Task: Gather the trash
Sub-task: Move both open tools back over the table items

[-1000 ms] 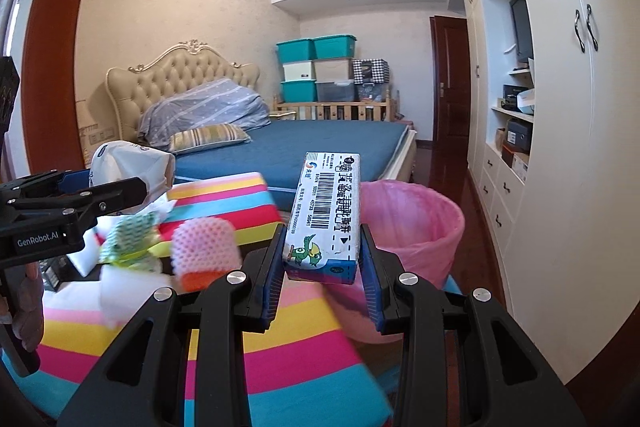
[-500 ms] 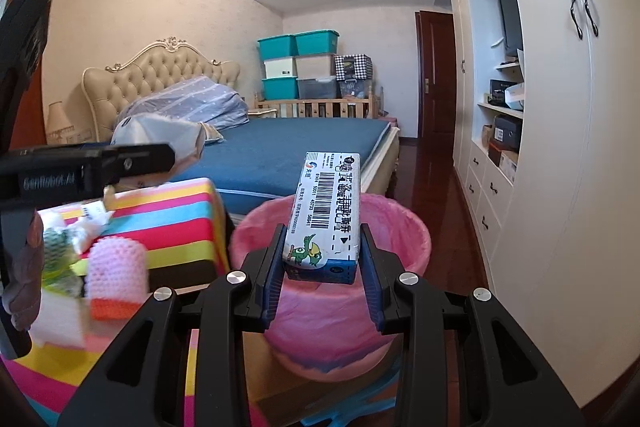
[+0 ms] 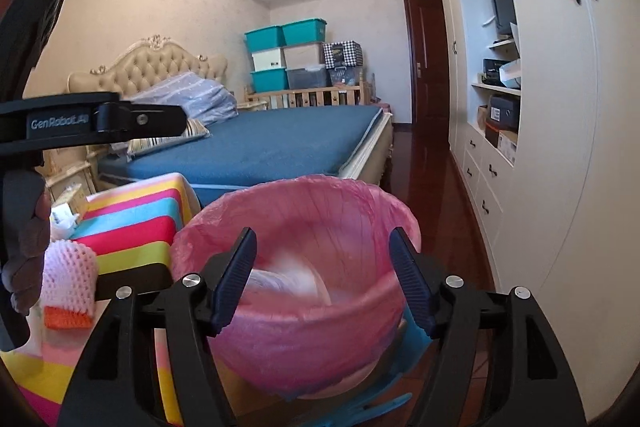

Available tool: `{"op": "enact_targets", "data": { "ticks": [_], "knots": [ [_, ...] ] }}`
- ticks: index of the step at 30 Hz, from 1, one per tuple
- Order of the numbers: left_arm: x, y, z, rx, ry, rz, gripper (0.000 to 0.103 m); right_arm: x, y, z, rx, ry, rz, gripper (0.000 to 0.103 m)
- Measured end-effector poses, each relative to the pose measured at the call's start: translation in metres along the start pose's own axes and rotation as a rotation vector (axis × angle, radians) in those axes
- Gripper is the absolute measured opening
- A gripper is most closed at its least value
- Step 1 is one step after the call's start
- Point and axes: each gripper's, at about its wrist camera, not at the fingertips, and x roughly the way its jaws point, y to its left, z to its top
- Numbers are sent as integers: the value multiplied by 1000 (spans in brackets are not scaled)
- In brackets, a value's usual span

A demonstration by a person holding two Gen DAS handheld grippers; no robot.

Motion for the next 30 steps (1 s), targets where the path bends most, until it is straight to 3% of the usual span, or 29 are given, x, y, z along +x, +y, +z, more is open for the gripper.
{"op": "enact_targets", "data": {
  "ticks": [7, 13, 19, 30],
  "knots": [
    [-55, 23, -29, -23, -11, 38, 98, -36, 12, -6, -15, 22, 1, 67],
    [-117, 44, -60, -7, -26, 98, 98, -71, 47, -12, -39, 31, 26, 75],
    [-173, 79, -101, 13, -23, 168, 98, -88, 102, -29, -62, 78, 109, 77],
    [-272, 182, -186, -101, 10, 345, 98, -94, 203, -53, -138, 157, 253, 78]
  ]
}}
